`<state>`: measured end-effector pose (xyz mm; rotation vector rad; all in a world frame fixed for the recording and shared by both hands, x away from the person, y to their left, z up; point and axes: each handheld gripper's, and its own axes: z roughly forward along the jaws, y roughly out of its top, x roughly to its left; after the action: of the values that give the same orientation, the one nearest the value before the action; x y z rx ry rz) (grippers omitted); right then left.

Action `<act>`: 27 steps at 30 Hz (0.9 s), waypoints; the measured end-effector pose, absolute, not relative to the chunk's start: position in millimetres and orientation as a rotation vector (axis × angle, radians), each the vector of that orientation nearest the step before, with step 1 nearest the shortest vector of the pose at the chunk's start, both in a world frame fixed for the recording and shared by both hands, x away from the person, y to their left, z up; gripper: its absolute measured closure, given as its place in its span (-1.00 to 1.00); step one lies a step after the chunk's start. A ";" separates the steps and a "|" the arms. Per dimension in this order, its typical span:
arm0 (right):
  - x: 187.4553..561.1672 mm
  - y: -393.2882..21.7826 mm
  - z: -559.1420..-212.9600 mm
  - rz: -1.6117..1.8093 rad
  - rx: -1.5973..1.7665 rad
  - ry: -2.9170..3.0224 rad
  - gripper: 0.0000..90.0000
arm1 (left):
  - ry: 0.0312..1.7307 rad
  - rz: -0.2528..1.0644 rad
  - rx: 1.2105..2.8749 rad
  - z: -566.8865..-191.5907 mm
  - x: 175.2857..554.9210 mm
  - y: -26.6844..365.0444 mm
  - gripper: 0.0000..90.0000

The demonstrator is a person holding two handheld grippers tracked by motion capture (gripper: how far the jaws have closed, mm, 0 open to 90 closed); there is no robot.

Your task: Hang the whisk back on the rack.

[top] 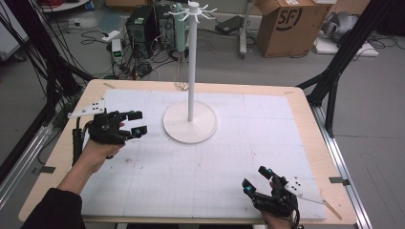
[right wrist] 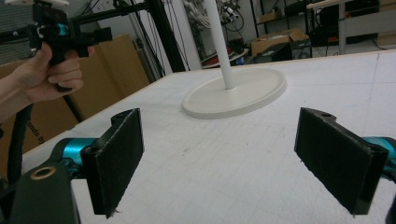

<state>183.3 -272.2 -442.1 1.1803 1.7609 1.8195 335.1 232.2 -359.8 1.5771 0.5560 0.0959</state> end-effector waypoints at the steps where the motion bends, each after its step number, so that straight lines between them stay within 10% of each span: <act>1: 183.1 -272.1 -442.1 1.820 1.180 1.760 -0.67 | 0.560 0.097 1.580 -366.7 329.7 231.5 -0.43; 27: 182.5 -267.3 -441.6 1.807 1.173 1.766 -0.67 | 0.629 0.181 1.568 -423.1 279.9 231.4 -0.54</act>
<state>182.5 -267.3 -441.6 1.1731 1.7663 1.8073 279.9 231.4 -423.1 1.5681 0.6292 0.1809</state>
